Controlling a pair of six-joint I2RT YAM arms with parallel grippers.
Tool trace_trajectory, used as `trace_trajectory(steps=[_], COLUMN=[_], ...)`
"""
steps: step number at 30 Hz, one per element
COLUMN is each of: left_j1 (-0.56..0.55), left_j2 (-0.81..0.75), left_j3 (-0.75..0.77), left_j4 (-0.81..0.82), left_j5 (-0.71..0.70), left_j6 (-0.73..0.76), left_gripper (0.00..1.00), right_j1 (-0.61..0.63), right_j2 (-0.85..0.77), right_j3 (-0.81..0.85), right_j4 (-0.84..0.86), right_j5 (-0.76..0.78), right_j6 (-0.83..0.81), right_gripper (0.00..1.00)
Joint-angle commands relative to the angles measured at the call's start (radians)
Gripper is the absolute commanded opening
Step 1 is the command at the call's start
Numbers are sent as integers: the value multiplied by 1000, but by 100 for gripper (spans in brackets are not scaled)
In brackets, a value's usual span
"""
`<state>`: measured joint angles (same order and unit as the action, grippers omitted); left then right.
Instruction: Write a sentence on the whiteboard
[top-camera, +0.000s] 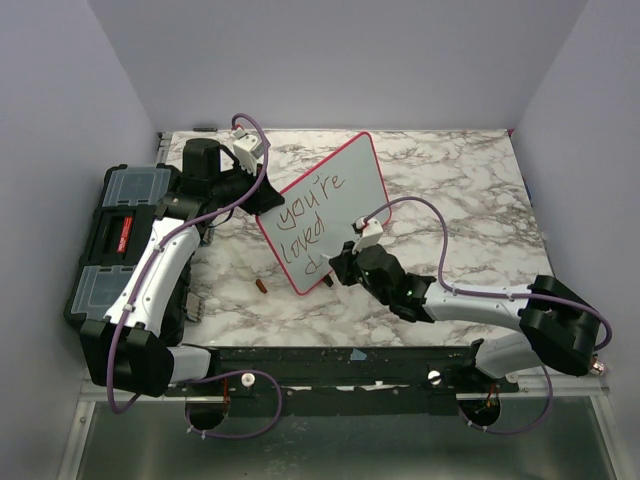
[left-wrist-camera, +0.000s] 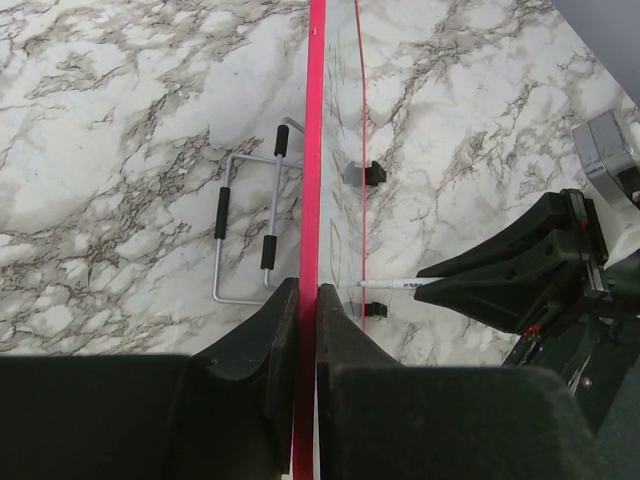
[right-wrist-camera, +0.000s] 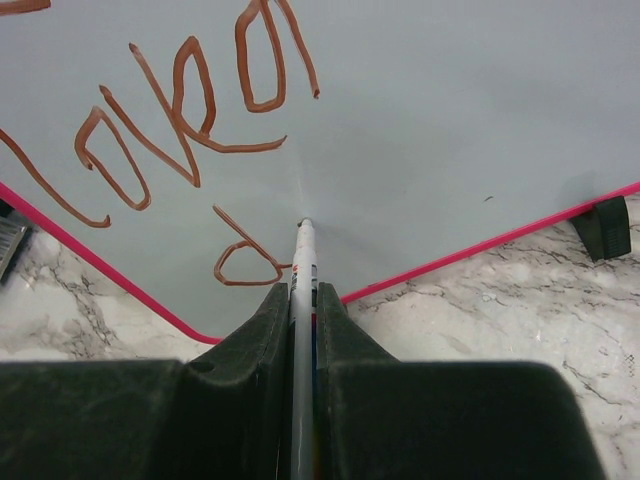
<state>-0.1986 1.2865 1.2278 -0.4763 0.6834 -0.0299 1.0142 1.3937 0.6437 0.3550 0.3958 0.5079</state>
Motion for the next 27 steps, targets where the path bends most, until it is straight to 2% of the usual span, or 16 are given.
trace_trajectory(steps=[1, 10, 27], left_j1=[-6, -7, -7], left_j2=[0, -1, -3], left_j3=[4, 4, 4], left_j4=[7, 6, 4], left_j5=[-39, -40, -44], left_j6=[50, 51, 54], left_gripper=[0, 0, 0], right_j1=[-16, -22, -21], right_j2=[1, -4, 40], right_j3=[38, 62, 77], right_j4=[-6, -29, -13], right_j5=[21, 14, -154], right_j6=[6, -1, -47], right_gripper=[1, 1, 1])
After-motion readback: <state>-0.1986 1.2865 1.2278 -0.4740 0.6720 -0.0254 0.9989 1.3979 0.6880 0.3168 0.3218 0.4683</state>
